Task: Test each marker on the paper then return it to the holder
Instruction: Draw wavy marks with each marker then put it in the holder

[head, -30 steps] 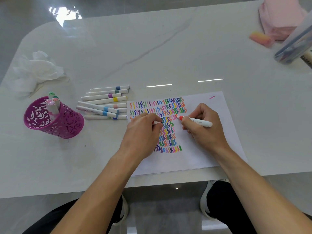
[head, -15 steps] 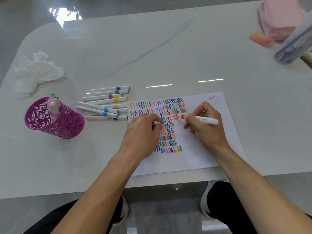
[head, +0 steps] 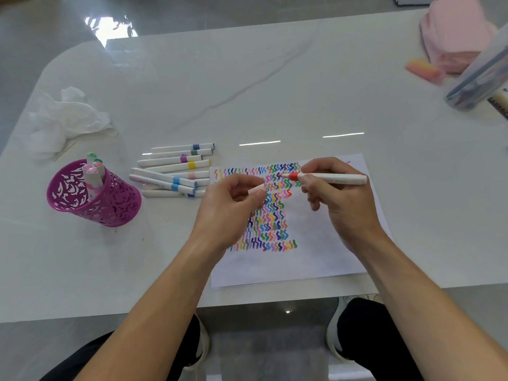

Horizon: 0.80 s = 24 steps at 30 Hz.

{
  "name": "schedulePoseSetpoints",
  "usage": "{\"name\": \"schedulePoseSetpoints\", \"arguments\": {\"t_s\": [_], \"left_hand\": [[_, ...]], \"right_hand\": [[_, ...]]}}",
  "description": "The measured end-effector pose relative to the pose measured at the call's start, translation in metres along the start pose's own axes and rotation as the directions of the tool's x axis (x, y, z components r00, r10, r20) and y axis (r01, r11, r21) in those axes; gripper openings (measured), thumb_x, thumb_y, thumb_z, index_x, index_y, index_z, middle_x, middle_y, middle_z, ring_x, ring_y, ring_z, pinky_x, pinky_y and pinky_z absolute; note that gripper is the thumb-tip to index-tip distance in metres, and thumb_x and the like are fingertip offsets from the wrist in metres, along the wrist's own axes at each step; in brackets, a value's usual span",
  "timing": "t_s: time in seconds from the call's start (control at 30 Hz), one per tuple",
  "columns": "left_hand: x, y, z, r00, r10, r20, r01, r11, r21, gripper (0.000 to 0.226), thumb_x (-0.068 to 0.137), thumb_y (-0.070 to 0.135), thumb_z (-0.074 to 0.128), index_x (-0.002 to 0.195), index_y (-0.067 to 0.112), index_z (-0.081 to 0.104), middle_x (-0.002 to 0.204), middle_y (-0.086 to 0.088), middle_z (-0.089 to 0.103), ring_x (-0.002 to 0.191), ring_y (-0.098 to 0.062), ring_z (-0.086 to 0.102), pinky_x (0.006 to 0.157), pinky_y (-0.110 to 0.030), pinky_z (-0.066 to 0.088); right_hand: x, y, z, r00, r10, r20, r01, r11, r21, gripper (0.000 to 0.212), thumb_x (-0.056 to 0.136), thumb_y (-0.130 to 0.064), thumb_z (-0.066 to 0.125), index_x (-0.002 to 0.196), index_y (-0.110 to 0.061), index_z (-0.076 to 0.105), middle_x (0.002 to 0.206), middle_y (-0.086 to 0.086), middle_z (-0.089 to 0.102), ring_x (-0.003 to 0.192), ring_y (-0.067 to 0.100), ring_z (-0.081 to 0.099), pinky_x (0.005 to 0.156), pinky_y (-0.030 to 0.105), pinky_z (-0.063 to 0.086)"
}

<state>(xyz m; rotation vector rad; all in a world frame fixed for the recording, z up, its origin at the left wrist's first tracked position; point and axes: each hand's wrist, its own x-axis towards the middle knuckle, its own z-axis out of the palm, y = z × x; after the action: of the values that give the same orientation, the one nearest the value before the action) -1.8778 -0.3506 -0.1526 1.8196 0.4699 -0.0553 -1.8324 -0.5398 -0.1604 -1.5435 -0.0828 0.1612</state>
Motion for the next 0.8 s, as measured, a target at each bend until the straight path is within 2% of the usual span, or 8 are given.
{"name": "schedulePoseSetpoints", "arguments": {"t_s": [0.13,0.2,0.37,0.53,0.63,0.7,0.8], "left_hand": [[0.0000,0.0011,-0.0013,0.993,-0.084,0.080,0.096,0.983,-0.157,0.012,0.096,0.019,0.068,0.107,0.022,0.072,0.090,0.006,0.078,0.078,-0.008,0.071,0.069,-0.021,0.055],[0.0000,0.0014,-0.0015,0.992,-0.085,0.095,0.102,0.978,-0.184,0.013,0.097,0.019,0.067,0.109,0.019,0.072,0.091,0.005,0.078,0.078,-0.008,0.070,0.070,-0.021,0.054],[-0.0025,0.0025,-0.0008,0.994,-0.024,0.109,0.035,0.994,-0.101,0.008,0.097,0.022,0.067,0.102,0.027,0.070,0.089,0.013,0.077,0.080,-0.004,0.072,0.067,-0.013,0.055],[-0.0045,0.0039,0.0006,0.988,-0.004,0.156,0.010,0.999,-0.034,0.012,0.094,0.022,0.070,0.098,0.033,0.070,0.088,0.015,0.076,0.083,-0.001,0.071,0.064,-0.008,0.052],[-0.0049,0.0041,0.0006,0.983,-0.004,0.182,0.009,1.000,-0.025,0.011,0.096,0.024,0.068,0.100,0.033,0.070,0.086,0.013,0.076,0.080,-0.002,0.071,0.063,-0.009,0.052],[-0.0045,0.0039,-0.0002,0.984,-0.010,0.177,0.014,1.000,-0.024,0.009,0.097,0.026,0.067,0.101,0.033,0.070,0.085,0.011,0.076,0.078,-0.005,0.071,0.063,-0.011,0.053],[-0.0038,0.0034,-0.0015,0.987,-0.006,0.162,0.015,0.998,-0.055,0.010,0.096,0.022,0.068,0.104,0.026,0.071,0.084,0.005,0.077,0.078,-0.010,0.074,0.067,-0.017,0.056]], "right_hand": [[-0.0009,-0.0061,0.0036,0.999,0.005,0.036,-0.007,0.999,0.052,0.009,0.078,-0.026,0.068,0.082,-0.022,0.075,0.068,0.004,0.068,0.062,0.019,0.061,0.051,0.029,0.049],[-0.0015,-0.0065,0.0061,0.998,0.021,0.065,-0.025,0.998,0.055,0.015,0.080,-0.020,0.062,0.080,-0.025,0.076,0.069,0.005,0.069,0.063,0.020,0.063,0.051,0.030,0.050],[-0.0034,-0.0041,0.0082,0.996,0.020,0.084,-0.019,1.000,-0.013,0.017,0.085,-0.015,0.060,0.082,-0.022,0.075,0.068,0.006,0.070,0.060,0.020,0.065,0.051,0.032,0.052],[-0.0043,-0.0026,0.0089,0.991,0.036,0.127,-0.032,0.999,-0.033,0.010,0.079,-0.029,0.066,0.079,-0.024,0.074,0.068,0.009,0.071,0.058,0.021,0.064,0.050,0.031,0.052],[-0.0037,-0.0005,0.0093,0.990,0.045,0.132,-0.041,0.999,-0.029,0.005,0.084,-0.021,0.067,0.087,-0.017,0.068,0.069,0.010,0.071,0.057,0.021,0.064,0.050,0.031,0.051],[-0.0030,-0.0001,0.0084,0.991,0.048,0.122,-0.048,0.999,-0.011,0.010,0.086,-0.018,0.068,0.090,-0.012,0.061,0.071,0.012,0.074,0.058,0.024,0.066,0.051,0.032,0.053],[-0.0016,0.0003,0.0046,0.991,0.044,0.130,-0.045,0.999,0.003,0.010,0.094,-0.009,0.070,0.089,-0.008,0.061,0.076,0.016,0.076,0.061,0.029,0.071,0.055,0.034,0.057]]}}
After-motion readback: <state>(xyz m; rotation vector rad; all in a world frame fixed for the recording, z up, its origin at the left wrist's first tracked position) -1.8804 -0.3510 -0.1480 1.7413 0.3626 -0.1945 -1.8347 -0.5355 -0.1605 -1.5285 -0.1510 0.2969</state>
